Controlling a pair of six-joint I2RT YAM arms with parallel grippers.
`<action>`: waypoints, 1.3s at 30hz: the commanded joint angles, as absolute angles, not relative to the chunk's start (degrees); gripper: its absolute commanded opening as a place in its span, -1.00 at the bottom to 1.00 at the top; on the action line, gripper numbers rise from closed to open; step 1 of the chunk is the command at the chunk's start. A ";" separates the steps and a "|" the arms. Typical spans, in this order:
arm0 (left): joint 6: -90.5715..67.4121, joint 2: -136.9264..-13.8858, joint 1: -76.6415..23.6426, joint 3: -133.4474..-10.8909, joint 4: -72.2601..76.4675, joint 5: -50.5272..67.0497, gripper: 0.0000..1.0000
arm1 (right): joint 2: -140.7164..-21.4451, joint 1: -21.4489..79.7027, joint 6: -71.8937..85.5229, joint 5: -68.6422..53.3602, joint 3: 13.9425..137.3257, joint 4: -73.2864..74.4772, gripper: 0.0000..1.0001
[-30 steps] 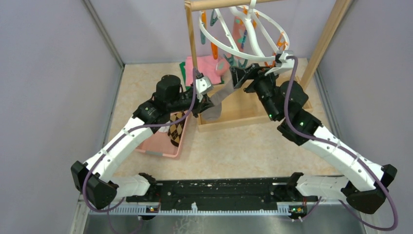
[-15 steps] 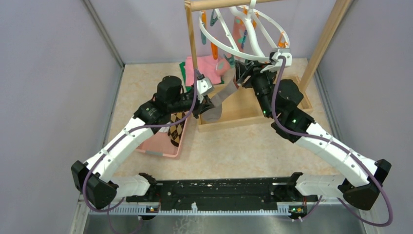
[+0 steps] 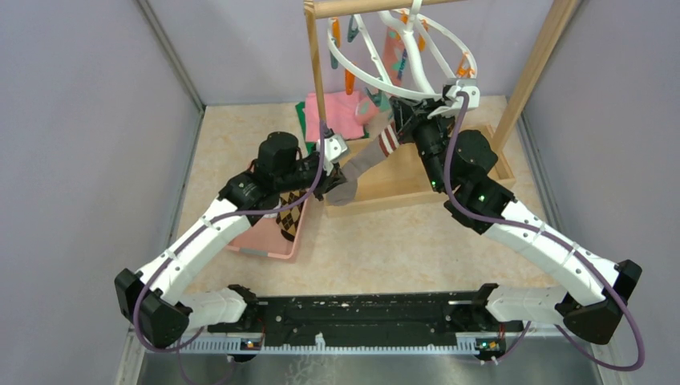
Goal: Remove the socks clipped to the hanger
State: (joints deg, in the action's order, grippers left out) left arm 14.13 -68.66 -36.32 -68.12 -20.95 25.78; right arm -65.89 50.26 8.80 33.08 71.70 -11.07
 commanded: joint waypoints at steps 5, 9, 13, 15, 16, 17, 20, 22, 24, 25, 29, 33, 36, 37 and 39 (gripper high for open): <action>16.57 -63.52 -32.64 -66.27 -29.30 17.00 -1.00 | -65.83 50.71 10.11 30.99 74.34 -10.46 -1.00; 18.87 -60.71 -21.98 -65.97 -34.92 16.20 -1.00 | -65.74 50.71 11.26 30.37 74.44 -9.14 -1.00; 26.44 -55.24 -15.05 -58.79 -35.24 13.66 -1.00 | -65.43 50.71 12.18 29.95 73.84 -9.05 -1.00; 28.96 -52.96 -12.76 -54.85 -34.30 13.29 -1.00 | -65.47 50.71 12.57 29.53 73.72 -9.01 -1.00; 29.38 -52.30 -11.80 -53.03 -33.52 12.45 -1.00 | -65.60 50.71 12.88 29.28 73.78 -8.78 -1.00; 29.77 -51.98 -10.84 -51.50 -32.55 11.50 -1.00 | -65.71 50.71 13.10 29.01 73.99 -8.25 -1.00; 30.27 -52.70 -7.67 -49.00 -29.87 9.63 -1.00 | -66.31 50.71 14.29 28.22 74.54 -6.68 -1.00; 29.72 -54.55 -6.33 -49.10 -28.88 9.32 -0.59 | -66.65 50.71 15.55 27.29 74.86 -5.75 -1.00; 27.60 -56.83 -5.55 -50.66 -28.95 9.66 0.18 | -67.31 50.71 16.87 26.15 75.15 -4.60 -1.00; 25.94 -57.84 -5.40 -51.95 -29.02 10.04 0.59 | -67.73 50.71 17.63 25.69 75.49 -3.54 -1.00; 20.69 -60.61 -5.27 -57.79 -30.35 15.83 0.97 | -67.92 50.71 20.82 24.98 75.47 2.07 -0.56; 14.90 -64.10 -5.27 -65.37 -35.40 22.05 0.98 | -62.76 50.71 24.80 25.35 69.11 4.92 0.30; 13.56 -66.71 -5.27 -71.58 -39.68 26.03 0.98 | -56.67 50.69 27.74 27.65 63.82 10.76 0.51; 13.66 -67.66 -5.20 -73.68 -41.12 27.71 0.98 | -54.30 50.71 28.78 28.76 61.93 12.83 0.55; 13.67 -69.08 -5.19 -77.62 -43.48 29.74 0.98 | -49.79 50.71 30.28 31.37 57.99 16.86 0.61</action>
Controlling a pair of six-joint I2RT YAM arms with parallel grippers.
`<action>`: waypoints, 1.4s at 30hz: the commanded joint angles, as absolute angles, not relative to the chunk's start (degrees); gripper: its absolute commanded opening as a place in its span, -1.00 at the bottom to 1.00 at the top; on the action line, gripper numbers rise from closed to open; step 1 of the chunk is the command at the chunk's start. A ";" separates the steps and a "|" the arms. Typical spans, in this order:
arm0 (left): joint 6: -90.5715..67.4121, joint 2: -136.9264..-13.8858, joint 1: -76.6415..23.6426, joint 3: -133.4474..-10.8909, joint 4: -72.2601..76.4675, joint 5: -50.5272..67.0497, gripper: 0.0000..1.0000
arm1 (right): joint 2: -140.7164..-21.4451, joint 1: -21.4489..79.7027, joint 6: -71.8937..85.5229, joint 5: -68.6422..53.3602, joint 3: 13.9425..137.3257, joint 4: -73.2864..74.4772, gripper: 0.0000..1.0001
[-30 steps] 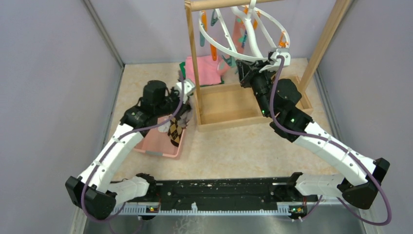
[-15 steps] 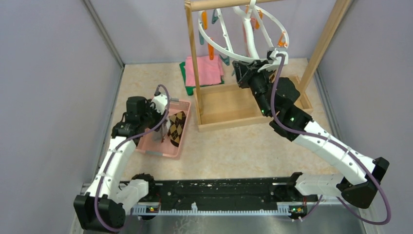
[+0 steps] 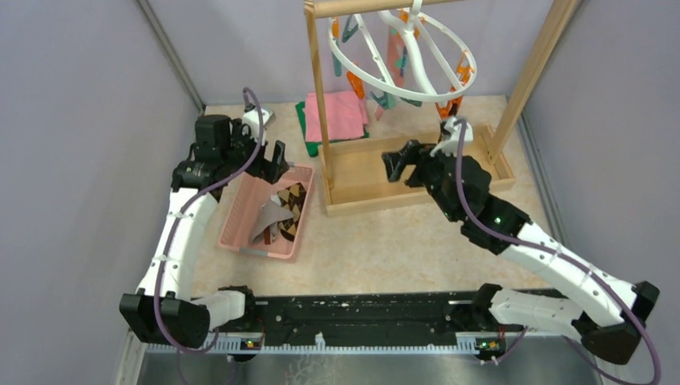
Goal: Remove the socks clipped to the hanger
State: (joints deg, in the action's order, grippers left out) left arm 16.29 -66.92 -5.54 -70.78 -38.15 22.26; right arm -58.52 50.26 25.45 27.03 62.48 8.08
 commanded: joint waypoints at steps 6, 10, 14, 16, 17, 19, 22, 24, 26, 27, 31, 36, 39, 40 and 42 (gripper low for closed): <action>11.16 -69.59 -5.19 -82.98 -45.46 35.47 0.98 | -44.35 47.12 27.63 42.05 52.13 21.96 0.73; 10.44 -69.11 -5.19 -84.71 -46.58 36.81 0.98 | -50.51 33.65 25.05 32.49 53.45 17.03 0.74; 10.81 -68.40 -5.19 -85.43 -48.12 37.94 0.98 | -58.08 28.61 20.74 30.70 55.09 8.40 0.70; 10.73 -67.98 -5.19 -85.35 -48.40 38.77 0.98 | -62.25 27.82 19.58 29.38 55.91 4.71 0.63; 10.67 -67.80 -5.19 -85.43 -48.56 39.29 0.98 | -63.37 27.74 18.92 28.52 55.91 2.53 0.56; 10.76 -67.64 -5.19 -85.52 -48.86 40.48 0.98 | -65.14 27.73 18.56 26.98 56.15 0.48 0.24; 11.39 -67.10 -5.19 -85.17 -49.13 42.50 0.98 | -65.76 27.82 19.64 25.71 56.64 0.43 -0.80; 11.52 -66.77 -5.19 -84.47 -48.61 43.71 0.98 | -64.18 27.82 20.42 25.06 55.67 1.12 -1.00; 11.43 -66.62 -5.19 -83.72 -47.76 44.39 0.98 | -61.56 27.78 21.22 24.37 53.85 1.35 -1.00; 11.49 -66.61 -5.19 -83.50 -47.43 44.86 0.98 | -60.33 27.84 21.83 23.90 53.10 1.94 -1.00; 12.20 -66.87 -5.19 -83.14 -47.20 46.01 0.98 | -56.74 28.60 24.48 20.47 51.42 5.69 -1.00; 12.68 -66.51 -5.19 -83.24 -47.18 46.59 0.98 | -54.84 33.52 26.91 19.31 50.54 9.13 -1.00; 12.50 -66.33 -5.19 -84.11 -47.85 47.91 0.98 | -54.35 36.59 28.59 19.08 50.82 9.79 -1.00; 12.23 -66.21 -5.19 -84.18 -47.76 48.40 0.98 | -54.20 37.21 29.17 18.81 51.11 10.07 -1.00; 11.88 -66.16 -5.19 -84.49 -47.89 49.22 0.98 | -54.22 38.17 30.23 17.81 51.95 10.95 -1.00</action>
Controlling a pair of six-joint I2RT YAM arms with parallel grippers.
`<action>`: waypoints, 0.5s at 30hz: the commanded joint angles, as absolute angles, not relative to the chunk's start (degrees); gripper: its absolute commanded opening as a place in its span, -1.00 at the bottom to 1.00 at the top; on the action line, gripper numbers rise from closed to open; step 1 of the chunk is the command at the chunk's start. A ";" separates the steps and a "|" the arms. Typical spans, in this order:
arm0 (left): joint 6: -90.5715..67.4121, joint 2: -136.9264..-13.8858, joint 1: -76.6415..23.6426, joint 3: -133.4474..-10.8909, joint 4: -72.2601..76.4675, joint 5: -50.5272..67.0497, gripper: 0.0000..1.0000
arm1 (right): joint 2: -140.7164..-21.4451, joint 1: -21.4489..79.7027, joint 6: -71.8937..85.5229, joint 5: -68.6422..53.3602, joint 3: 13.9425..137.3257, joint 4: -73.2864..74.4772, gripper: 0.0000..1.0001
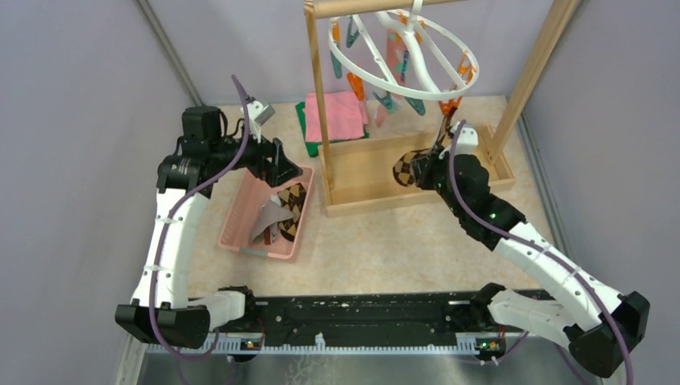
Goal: Remove the socks clipped to the hanger
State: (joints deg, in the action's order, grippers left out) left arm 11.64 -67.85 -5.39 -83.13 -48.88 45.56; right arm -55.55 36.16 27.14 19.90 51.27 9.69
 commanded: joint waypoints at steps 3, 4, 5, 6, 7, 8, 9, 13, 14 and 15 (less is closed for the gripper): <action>11.65 -66.20 -5.19 -84.98 -48.11 49.94 0.98 | -53.87 39.95 31.68 17.00 52.92 11.51 -1.00; 11.61 -66.28 -5.19 -84.99 -48.08 50.07 0.98 | -53.60 40.56 32.23 16.78 53.12 11.51 -1.00; 11.58 -66.36 -5.19 -84.91 -48.18 50.21 0.98 | -53.49 41.29 32.66 16.46 53.23 11.44 -1.00; 11.52 -66.38 -5.19 -84.91 -48.17 50.34 0.98 | -53.44 41.95 33.13 16.25 53.30 11.28 -1.00; 11.64 -66.43 -5.19 -84.93 -48.14 50.63 0.98 | -53.50 42.81 33.58 15.95 53.37 11.14 -1.00; 11.77 -66.38 -5.19 -84.76 -48.17 50.81 0.98 | -53.63 43.63 34.06 15.68 53.44 10.90 -1.00; 11.72 -66.42 -5.19 -84.54 -48.02 51.16 0.98 | -53.81 44.69 34.52 15.65 53.56 10.52 -1.00; 11.61 -66.45 -5.19 -83.65 -47.90 54.03 0.98 | -55.13 48.42 35.55 15.69 54.34 8.09 -1.00; 11.62 -66.37 -5.19 -83.24 -47.75 55.04 0.98 | -55.44 49.07 35.74 15.58 54.40 7.08 -1.00; 11.65 -66.28 -5.19 -82.82 -47.66 56.48 0.98 | -55.85 49.76 36.00 15.32 54.55 6.05 -1.00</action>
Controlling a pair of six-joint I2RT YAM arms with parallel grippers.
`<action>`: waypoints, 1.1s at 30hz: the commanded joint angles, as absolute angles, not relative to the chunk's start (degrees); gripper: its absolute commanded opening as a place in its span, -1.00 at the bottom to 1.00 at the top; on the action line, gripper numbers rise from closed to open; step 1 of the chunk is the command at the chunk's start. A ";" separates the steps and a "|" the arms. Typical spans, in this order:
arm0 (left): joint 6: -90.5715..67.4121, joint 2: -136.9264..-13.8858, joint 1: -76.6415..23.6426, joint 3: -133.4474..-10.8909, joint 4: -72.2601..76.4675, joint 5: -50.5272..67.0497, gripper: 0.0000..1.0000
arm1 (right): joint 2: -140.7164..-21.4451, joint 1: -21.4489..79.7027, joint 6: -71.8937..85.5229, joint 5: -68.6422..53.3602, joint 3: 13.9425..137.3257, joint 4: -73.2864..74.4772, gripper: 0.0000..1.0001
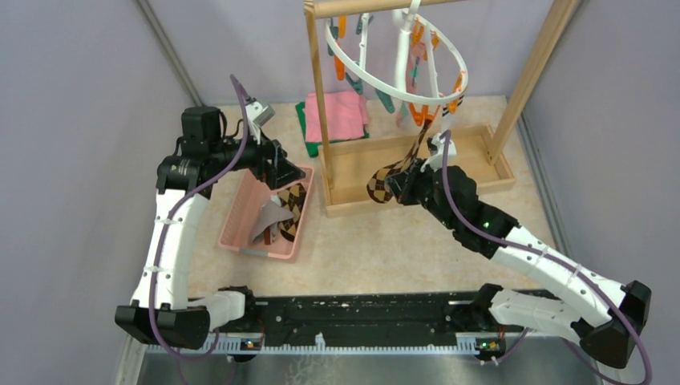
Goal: Remove the socks clipped to the hanger
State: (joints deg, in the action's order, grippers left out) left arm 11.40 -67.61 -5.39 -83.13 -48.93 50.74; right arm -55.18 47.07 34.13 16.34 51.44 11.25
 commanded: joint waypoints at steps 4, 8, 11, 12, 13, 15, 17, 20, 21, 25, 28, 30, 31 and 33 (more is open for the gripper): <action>11.75 -65.74 -5.27 -80.89 -46.95 61.18 0.98 | -58.12 51.58 37.31 14.56 55.13 1.64 -1.00; 11.11 -65.85 -5.91 -79.30 -44.78 63.88 0.98 | -62.25 54.87 38.01 15.43 56.59 -3.01 -1.00; 12.41 -66.54 -7.34 -79.62 -44.54 63.60 0.98 | -64.98 58.11 37.37 17.39 58.90 -6.42 -1.00; 13.24 -66.81 -7.91 -79.73 -44.53 63.21 0.98 | -65.83 58.97 37.09 18.05 59.69 -7.39 -1.00; 14.14 -66.92 -8.50 -79.72 -44.49 62.79 0.98 | -66.57 59.91 36.75 18.93 60.44 -8.22 -1.00; 15.44 -67.02 -9.58 -79.47 -44.13 62.81 0.98 | -67.62 61.33 36.28 20.76 61.35 -10.03 -1.00; 16.34 -66.98 -11.08 -79.16 -43.27 62.84 0.98 | -68.13 62.08 36.46 21.97 61.57 -12.26 -1.00; 19.21 -66.80 -15.46 -78.90 -42.70 60.59 0.98 | -68.25 63.17 36.91 23.56 61.13 -16.63 -1.00; 20.31 -66.69 -17.58 -78.71 -42.71 58.95 0.98 | -68.35 63.52 37.10 24.02 61.08 -17.44 -1.00; 20.19 -66.81 -22.09 -77.83 -40.90 56.00 0.98 | -69.21 63.69 38.68 23.15 61.78 -17.42 -1.00; 19.35 -67.32 -22.98 -77.56 -38.94 54.26 0.98 | -69.10 63.70 40.74 22.10 60.65 -18.08 -1.00; 19.12 -67.58 -23.51 -77.16 -37.51 53.16 0.98 | -68.96 63.69 42.27 21.54 59.47 -19.22 -1.00; 18.96 -67.63 -23.92 -76.85 -36.88 52.72 0.98 | -69.10 63.72 42.75 21.12 59.12 -19.65 -1.00; 18.42 -67.79 -24.75 -76.59 -35.70 52.18 0.95 | -69.65 63.72 43.33 19.96 59.25 -19.77 -1.00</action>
